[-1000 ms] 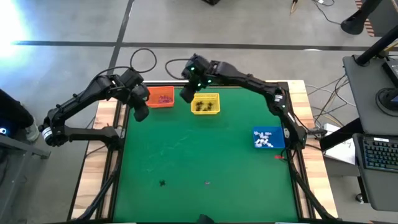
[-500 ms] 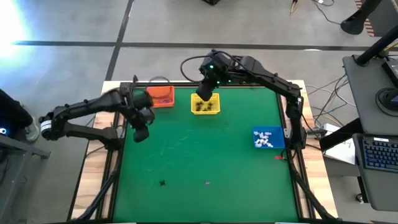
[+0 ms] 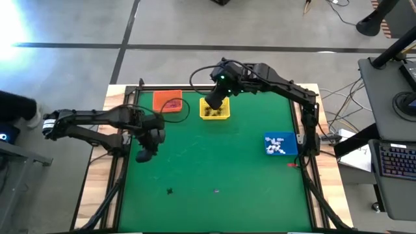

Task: Sort Halloween decoration
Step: Put the black spider toy into the yellow basket

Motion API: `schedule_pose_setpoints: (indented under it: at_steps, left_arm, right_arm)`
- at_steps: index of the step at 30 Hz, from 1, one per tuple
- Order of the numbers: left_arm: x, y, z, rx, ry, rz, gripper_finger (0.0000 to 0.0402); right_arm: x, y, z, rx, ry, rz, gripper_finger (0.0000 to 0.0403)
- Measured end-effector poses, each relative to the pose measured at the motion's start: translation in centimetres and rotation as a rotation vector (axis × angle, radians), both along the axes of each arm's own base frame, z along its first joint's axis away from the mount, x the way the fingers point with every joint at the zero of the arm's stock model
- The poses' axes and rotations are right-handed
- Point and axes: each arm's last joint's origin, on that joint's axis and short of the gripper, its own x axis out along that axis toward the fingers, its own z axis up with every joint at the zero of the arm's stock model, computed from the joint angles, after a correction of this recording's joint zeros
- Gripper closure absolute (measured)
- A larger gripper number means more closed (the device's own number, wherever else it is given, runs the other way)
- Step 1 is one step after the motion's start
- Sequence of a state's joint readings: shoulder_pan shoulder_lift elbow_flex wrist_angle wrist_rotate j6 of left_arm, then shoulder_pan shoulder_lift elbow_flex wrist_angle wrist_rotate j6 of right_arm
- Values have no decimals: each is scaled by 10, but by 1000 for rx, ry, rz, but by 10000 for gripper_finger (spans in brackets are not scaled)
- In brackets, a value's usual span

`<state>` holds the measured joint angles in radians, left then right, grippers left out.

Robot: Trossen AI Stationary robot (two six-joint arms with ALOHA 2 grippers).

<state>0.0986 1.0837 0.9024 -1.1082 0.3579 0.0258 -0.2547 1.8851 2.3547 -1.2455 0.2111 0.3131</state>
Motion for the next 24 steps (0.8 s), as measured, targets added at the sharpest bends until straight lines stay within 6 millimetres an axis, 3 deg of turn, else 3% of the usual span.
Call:
schedule_pose_setpoints:
  at_steps: [5, 10, 18, 24]
  left_arm:
    - [19, 2, -2, 34, -111, -16, 325]
    - [30, 2, -10, 2, -92, -56, 321]
    - [44, 0, -11, -56, -49, -149, 262]
    - [45, -22, -23, 62, -2, -301, 255]
  right_arm:
    - [0, 8, -2, 27, 12, -10, 303]
    - [-3, 20, -6, 4, 89, -51, 303]
    - [-20, 37, -15, -22, 280, -175, 303]
    - [-22, 49, -10, -18, 251, -154, 303]
